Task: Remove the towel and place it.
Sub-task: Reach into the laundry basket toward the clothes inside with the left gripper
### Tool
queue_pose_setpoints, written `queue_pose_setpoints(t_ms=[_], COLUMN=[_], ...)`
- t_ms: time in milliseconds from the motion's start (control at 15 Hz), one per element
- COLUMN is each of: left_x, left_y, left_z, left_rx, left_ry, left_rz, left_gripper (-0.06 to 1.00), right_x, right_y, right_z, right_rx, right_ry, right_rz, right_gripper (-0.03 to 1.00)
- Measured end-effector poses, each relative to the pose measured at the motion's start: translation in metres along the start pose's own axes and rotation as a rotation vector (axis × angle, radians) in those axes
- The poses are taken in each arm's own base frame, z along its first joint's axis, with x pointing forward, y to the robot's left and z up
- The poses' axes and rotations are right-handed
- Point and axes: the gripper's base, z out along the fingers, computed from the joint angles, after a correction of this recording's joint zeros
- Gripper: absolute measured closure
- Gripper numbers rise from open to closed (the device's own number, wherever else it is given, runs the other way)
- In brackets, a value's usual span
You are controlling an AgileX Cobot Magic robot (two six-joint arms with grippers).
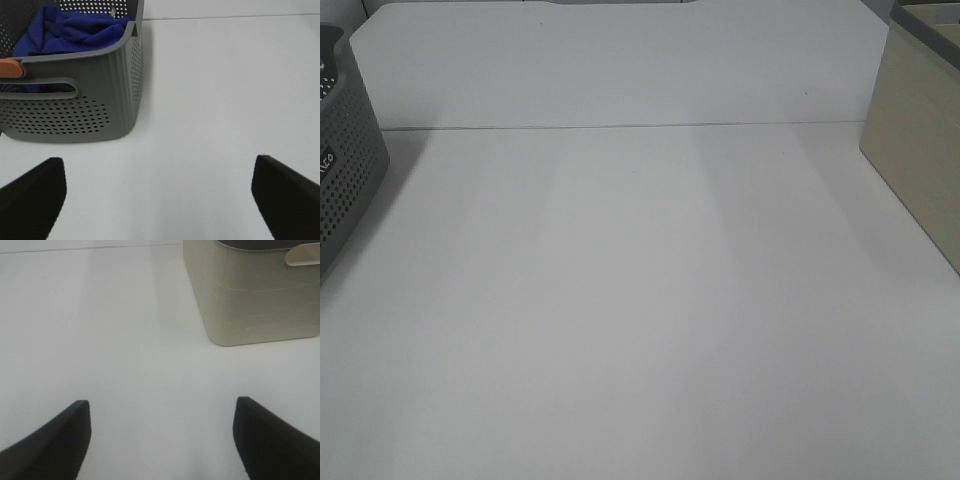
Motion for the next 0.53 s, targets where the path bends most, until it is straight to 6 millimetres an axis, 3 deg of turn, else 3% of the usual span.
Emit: queue_pose_setpoints(t_ms=[533], left_x=[0.0], left_y=[0.0], left_z=[0.0], left_rx=[0.0], left_ry=[0.0], left_rz=[0.0], left_gripper=[-0.01], right_x=[0.0], right_y=[0.0], right_z=[0.0], right_rx=[0.0], right_ry=[0.0], right_rz=[0.0], right_gripper=[0.2])
